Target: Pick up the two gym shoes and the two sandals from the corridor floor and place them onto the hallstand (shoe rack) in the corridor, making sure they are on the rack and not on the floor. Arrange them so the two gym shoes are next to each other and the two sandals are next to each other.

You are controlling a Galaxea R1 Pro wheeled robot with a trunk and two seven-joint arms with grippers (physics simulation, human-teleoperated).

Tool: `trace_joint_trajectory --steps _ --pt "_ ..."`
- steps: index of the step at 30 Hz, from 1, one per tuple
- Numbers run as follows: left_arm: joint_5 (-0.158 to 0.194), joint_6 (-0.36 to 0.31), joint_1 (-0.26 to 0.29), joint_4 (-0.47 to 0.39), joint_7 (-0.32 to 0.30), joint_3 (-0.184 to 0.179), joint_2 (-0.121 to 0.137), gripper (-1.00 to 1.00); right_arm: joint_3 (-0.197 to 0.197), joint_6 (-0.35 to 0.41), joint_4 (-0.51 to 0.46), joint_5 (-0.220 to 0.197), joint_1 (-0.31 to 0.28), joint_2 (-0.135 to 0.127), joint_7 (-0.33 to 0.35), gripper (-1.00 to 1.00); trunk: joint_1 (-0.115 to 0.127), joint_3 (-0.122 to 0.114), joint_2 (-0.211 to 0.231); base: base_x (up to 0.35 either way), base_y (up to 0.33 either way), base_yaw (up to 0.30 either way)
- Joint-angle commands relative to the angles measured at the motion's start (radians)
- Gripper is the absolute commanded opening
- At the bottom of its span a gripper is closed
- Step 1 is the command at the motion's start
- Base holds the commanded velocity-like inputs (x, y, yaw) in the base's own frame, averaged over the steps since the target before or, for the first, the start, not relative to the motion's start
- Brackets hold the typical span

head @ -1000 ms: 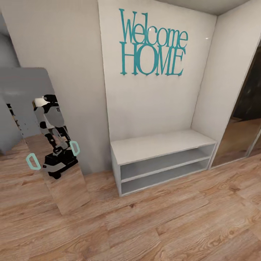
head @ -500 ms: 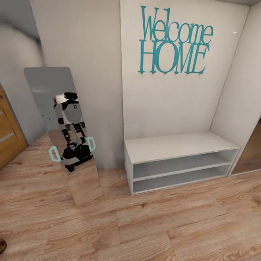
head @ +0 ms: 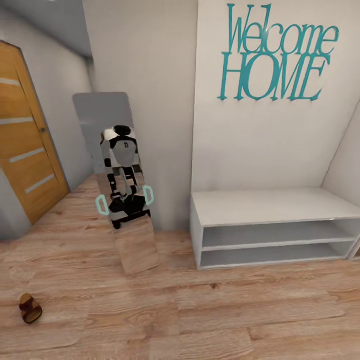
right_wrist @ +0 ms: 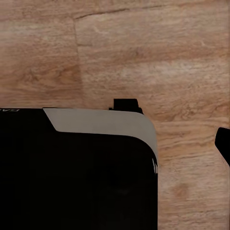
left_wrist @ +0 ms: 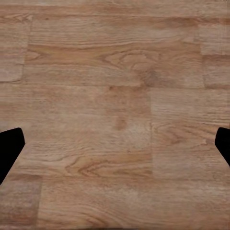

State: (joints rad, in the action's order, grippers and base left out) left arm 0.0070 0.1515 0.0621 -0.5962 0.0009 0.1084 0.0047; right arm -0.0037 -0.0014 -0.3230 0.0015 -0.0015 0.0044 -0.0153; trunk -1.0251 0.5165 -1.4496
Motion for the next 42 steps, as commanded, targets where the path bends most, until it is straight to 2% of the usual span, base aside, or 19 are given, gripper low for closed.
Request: trace_joint_trajectory --steps 1,19,30,37,42 --pt "0.001 0.003 0.001 0.001 0.0 0.0 0.0 1.0 -0.001 0.0 -0.001 0.0 0.0 0.0 -0.002 1.0 0.0 0.001 0.0 0.0 0.0 0.293" --pt "0.001 0.003 0.001 0.002 0.001 0.001 0.0 1.0 -0.002 0.0 -0.001 0.0 0.0 0.0 -0.002 1.0 0.0 0.001 0.0 0.0 0.0 0.293" --pt "-0.006 0.003 0.001 0.047 -0.001 -0.004 -0.002 1.0 -0.003 0.0 -0.001 0.0 0.0 0.0 -0.002 1.0 0.0 0.001 0.0 0.0 0.0 0.293" --pt "-0.005 0.004 0.002 0.04 0.0 -0.002 -0.001 1.0 -0.004 0.0 -0.002 0.0 0.0 0.0 -0.003 1.0 0.0 0.001 0.0 0.0 0.0 0.293" --pt "-0.002 0.005 0.007 0.004 0.001 0.0 0.0 1.0 -0.004 0.0 -0.002 0.0 0.0 0.0 -0.003 1.0 0.0 0.001 0.0 0.0 0.0 0.294"
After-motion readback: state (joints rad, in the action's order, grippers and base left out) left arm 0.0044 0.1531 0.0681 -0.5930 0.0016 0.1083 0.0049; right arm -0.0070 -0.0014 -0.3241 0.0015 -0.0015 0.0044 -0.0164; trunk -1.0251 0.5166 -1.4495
